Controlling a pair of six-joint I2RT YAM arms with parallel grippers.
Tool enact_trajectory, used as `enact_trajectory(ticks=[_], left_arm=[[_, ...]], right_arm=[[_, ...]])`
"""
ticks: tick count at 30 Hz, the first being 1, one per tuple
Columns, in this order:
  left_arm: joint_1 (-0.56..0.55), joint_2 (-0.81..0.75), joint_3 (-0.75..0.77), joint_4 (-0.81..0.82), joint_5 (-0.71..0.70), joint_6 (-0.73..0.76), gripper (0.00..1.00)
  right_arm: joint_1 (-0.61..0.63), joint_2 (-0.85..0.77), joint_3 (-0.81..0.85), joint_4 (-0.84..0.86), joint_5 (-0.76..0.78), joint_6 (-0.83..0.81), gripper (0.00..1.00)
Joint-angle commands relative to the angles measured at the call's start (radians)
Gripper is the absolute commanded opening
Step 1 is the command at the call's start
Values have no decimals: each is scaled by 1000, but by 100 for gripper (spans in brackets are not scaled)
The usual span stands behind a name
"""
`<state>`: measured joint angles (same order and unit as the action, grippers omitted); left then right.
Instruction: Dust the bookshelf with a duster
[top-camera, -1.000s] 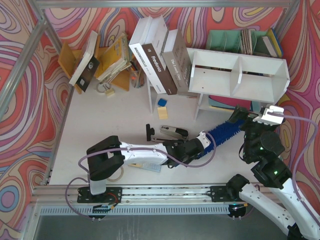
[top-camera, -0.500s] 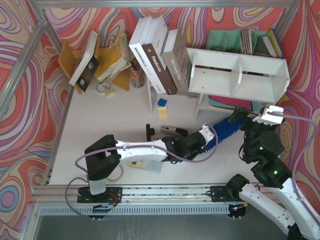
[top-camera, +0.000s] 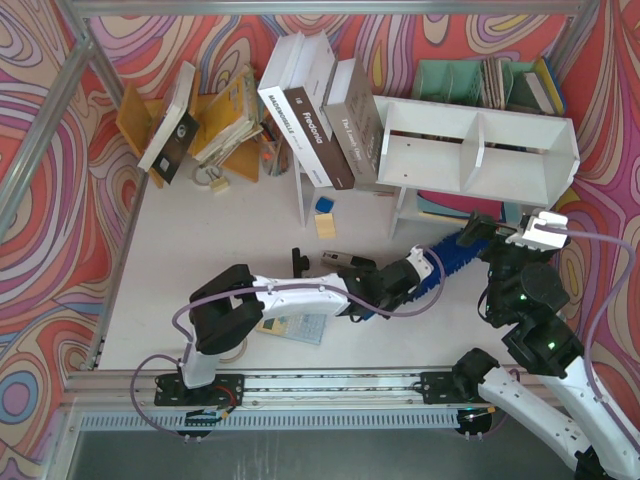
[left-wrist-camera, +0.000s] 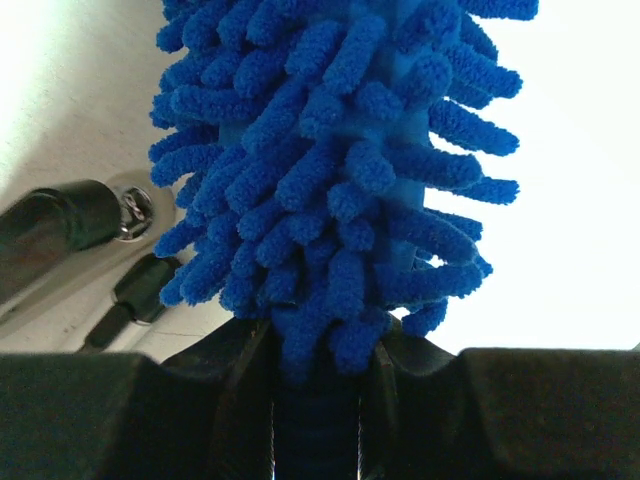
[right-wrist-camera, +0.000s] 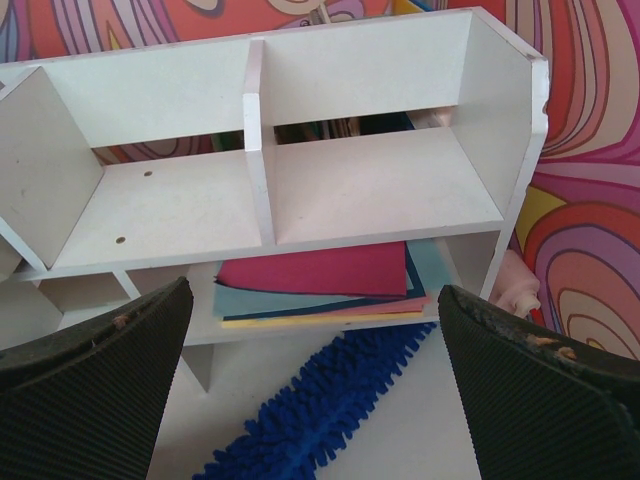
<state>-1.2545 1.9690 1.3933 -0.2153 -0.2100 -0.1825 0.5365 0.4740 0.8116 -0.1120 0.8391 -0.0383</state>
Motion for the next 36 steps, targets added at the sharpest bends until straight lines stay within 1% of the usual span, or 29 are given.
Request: enact_trajectory(ticks=[1, 6, 16, 22, 30, 36], left_arm=[[13, -63, 56, 68, -24, 34, 0], [16, -70, 67, 92, -27, 40, 0], [17, 42, 119, 40, 48, -2, 0], [18, 76, 147, 18, 48, -1, 0], [17, 61, 169, 0, 17, 18, 0], [17, -42, 87, 87, 7, 9, 0]], right_arm=[[1, -11, -6, 29, 2, -14, 99], [0, -10, -6, 29, 0, -13, 99], [1, -12, -7, 28, 1, -11, 99], [1, -11, -6, 29, 2, -13, 99], [0, -10, -8, 29, 2, -14, 99], [1, -9, -6, 29, 2, -14, 99]])
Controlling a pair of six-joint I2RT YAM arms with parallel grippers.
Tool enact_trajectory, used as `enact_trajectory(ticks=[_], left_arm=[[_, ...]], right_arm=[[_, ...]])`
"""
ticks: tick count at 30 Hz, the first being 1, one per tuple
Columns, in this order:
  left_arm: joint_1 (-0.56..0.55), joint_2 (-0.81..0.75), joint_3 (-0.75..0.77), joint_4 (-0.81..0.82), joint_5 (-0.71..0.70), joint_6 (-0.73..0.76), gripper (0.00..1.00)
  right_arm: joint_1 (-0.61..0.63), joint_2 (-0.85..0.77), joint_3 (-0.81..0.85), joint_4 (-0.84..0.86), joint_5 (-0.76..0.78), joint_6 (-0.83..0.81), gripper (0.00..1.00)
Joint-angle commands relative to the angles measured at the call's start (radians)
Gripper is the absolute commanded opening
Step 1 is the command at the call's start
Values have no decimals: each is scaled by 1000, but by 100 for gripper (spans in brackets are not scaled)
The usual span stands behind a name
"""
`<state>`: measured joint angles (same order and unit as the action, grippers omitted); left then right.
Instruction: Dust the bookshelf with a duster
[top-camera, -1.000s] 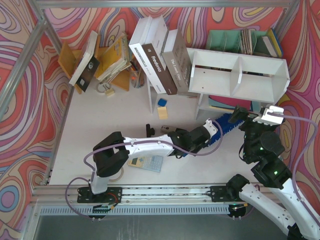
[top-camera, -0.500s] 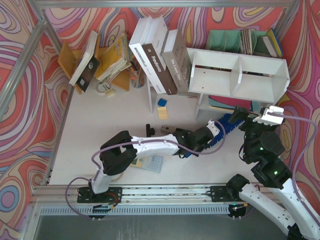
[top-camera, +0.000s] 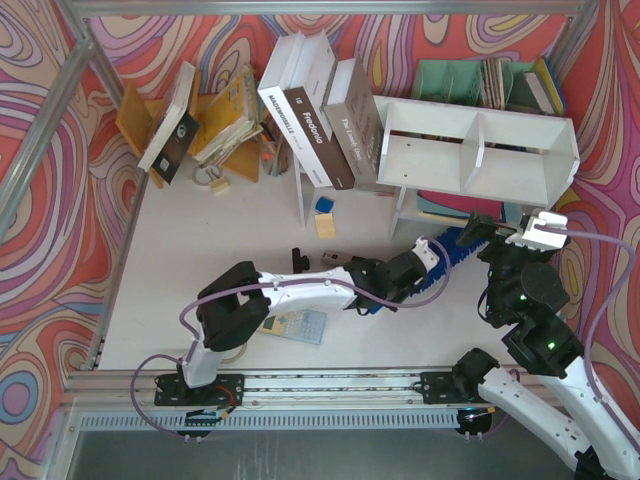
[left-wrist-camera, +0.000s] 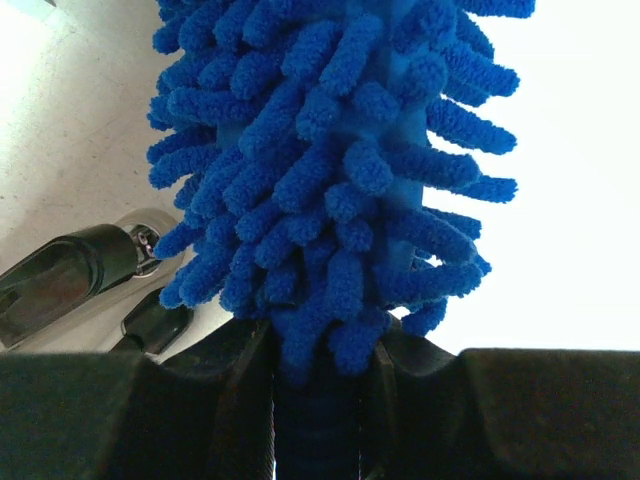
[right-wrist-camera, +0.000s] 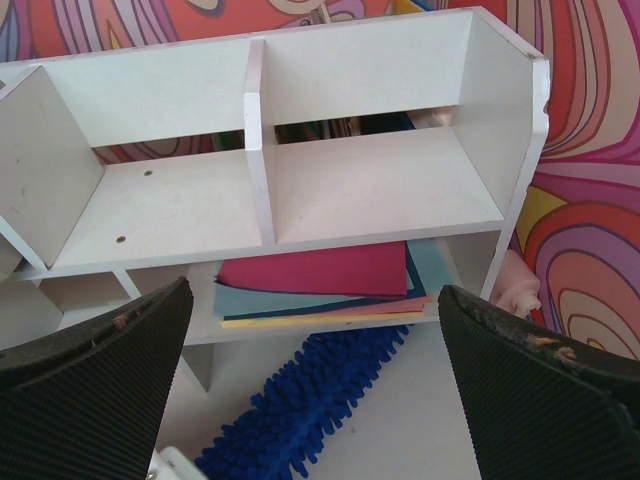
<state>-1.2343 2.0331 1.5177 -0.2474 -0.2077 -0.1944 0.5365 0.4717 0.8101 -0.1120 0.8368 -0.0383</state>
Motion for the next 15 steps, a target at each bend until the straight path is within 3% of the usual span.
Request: enact_trajectory(ticks=[1, 15], left_arm=[[-3, -113, -45, 124, 10, 19, 0], [-3, -10, -33, 25, 22, -3, 0]], right_arm=[[1, -7, -6, 29, 4, -14, 99], [0, 1, -4, 31, 3, -12, 99]])
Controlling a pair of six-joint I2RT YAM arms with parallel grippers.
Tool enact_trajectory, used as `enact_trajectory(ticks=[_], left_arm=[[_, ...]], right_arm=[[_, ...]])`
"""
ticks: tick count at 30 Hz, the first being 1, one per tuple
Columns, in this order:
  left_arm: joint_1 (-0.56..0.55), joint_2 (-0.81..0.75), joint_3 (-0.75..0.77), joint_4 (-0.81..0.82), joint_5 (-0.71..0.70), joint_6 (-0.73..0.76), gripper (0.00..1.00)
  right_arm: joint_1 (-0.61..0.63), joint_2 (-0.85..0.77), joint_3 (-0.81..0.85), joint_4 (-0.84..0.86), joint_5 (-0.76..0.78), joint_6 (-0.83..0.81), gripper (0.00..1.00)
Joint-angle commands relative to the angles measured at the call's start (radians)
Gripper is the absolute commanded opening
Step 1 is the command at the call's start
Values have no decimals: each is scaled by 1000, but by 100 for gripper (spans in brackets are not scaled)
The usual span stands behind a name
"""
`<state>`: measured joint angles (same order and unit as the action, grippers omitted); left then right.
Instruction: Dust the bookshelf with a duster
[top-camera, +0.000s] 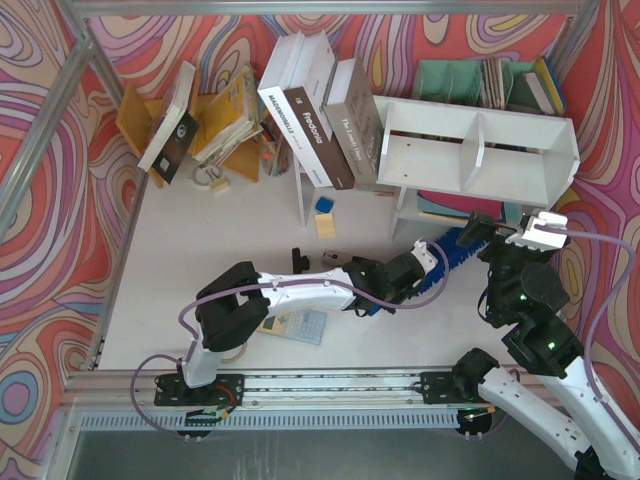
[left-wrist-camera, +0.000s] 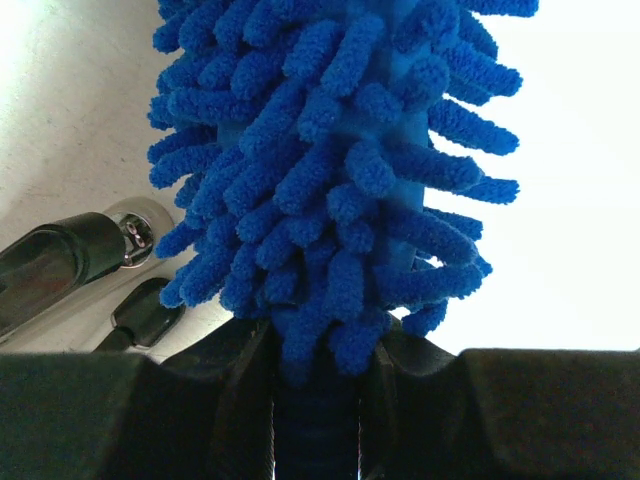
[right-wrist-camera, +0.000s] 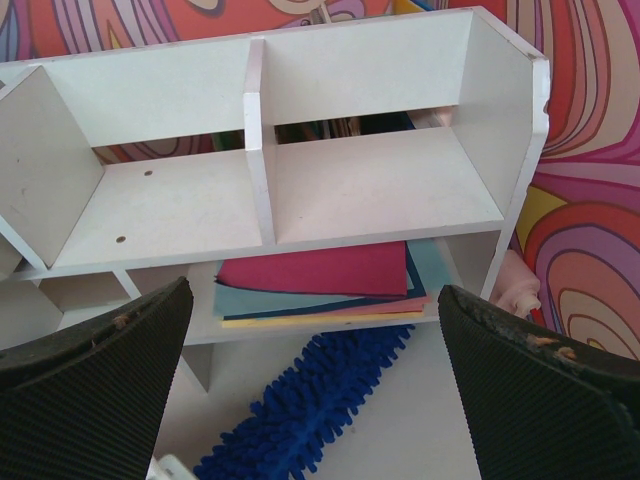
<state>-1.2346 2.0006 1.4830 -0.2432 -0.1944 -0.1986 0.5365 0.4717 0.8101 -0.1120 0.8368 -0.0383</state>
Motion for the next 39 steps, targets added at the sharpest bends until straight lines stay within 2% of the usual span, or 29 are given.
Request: enact_trajectory(ticks=[1, 9, 16, 25, 32, 39], left_arm=[[-2, 12, -4, 26, 4, 1, 0], [-3, -97, -36, 39, -45, -10, 0], [-4, -174, -131, 90, -77, -71, 0], [-5, -277, -315, 102, -155, -164, 0], [-26, -443, -507, 155, -312, -288, 0], [-57, -575, -615, 119, -396, -379, 0]], right_arm=[[0, 4, -5, 31, 2, -11, 99], [0, -1, -5, 28, 5, -10, 99], [1, -6, -7, 32, 0, -14, 99], [1, -28, -12, 35, 0, -17, 99], [0, -11, -11, 35, 0, -19, 99], [0, -17, -11, 34, 9, -20, 99]])
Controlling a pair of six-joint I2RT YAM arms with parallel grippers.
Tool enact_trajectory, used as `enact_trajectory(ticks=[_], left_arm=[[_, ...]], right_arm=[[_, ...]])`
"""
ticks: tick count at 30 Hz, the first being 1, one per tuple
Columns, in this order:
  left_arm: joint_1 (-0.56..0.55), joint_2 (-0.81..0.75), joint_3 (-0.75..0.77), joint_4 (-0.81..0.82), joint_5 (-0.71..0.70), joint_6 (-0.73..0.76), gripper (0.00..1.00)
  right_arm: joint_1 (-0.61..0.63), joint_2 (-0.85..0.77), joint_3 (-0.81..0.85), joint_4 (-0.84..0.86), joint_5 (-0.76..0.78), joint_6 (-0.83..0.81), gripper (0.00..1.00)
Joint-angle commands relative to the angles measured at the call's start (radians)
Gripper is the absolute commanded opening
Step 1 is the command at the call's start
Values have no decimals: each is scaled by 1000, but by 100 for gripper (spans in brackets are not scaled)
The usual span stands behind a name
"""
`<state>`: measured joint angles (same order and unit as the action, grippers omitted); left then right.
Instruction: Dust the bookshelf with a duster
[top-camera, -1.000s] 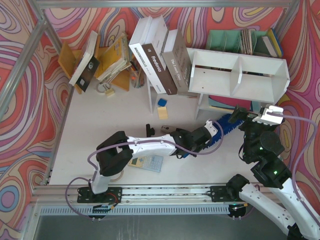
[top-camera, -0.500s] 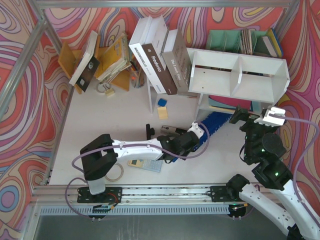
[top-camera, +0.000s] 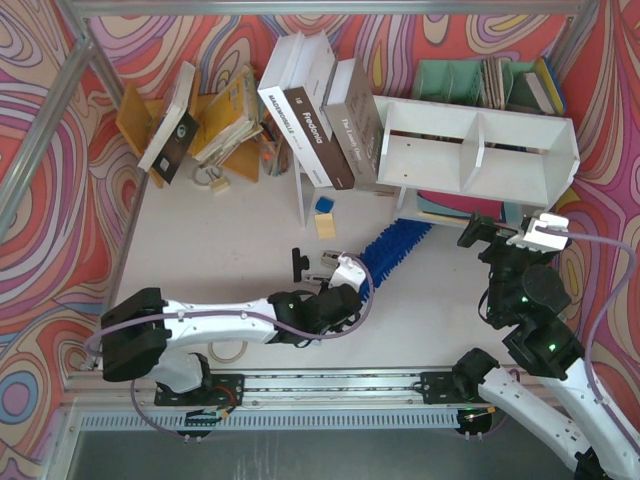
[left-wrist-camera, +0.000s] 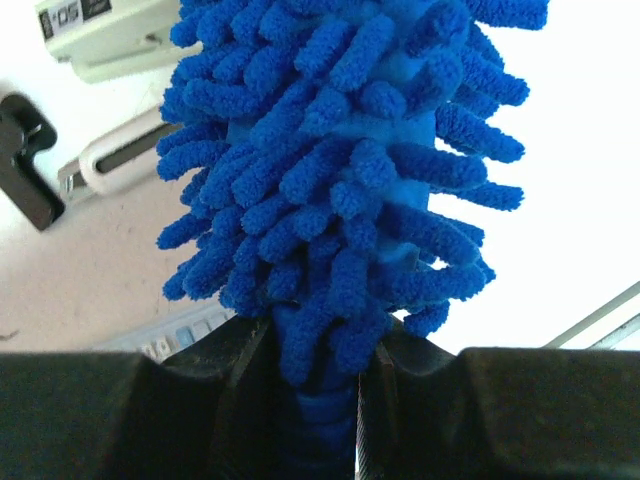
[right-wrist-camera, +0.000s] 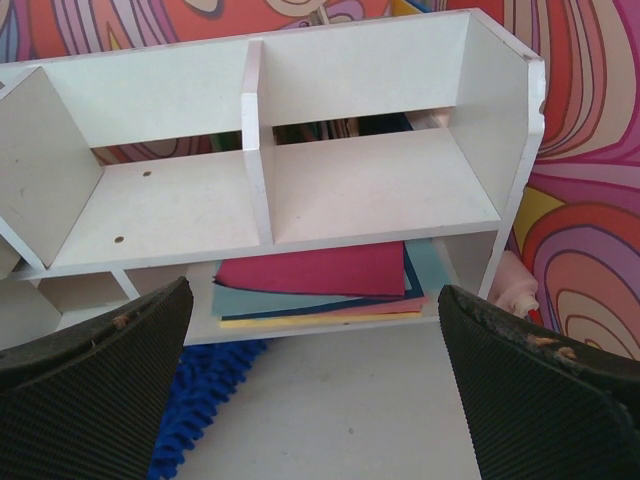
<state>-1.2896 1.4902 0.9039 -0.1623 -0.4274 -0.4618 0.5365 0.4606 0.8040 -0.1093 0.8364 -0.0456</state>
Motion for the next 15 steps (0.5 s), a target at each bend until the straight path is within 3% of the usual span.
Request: enact_trajectory(ticks=[1, 10, 15], left_arm=[[-6, -74, -41, 20, -167, -126, 0], [-10, -116, -47, -174, -147, -192, 0], [-10, -3, 59, -341, -81, -189, 0]], right_arm=[[0, -8, -5, 32, 10, -14, 99], [0, -14, -5, 34, 9, -18, 99], [0, -19, -5, 33, 12, -18, 99]])
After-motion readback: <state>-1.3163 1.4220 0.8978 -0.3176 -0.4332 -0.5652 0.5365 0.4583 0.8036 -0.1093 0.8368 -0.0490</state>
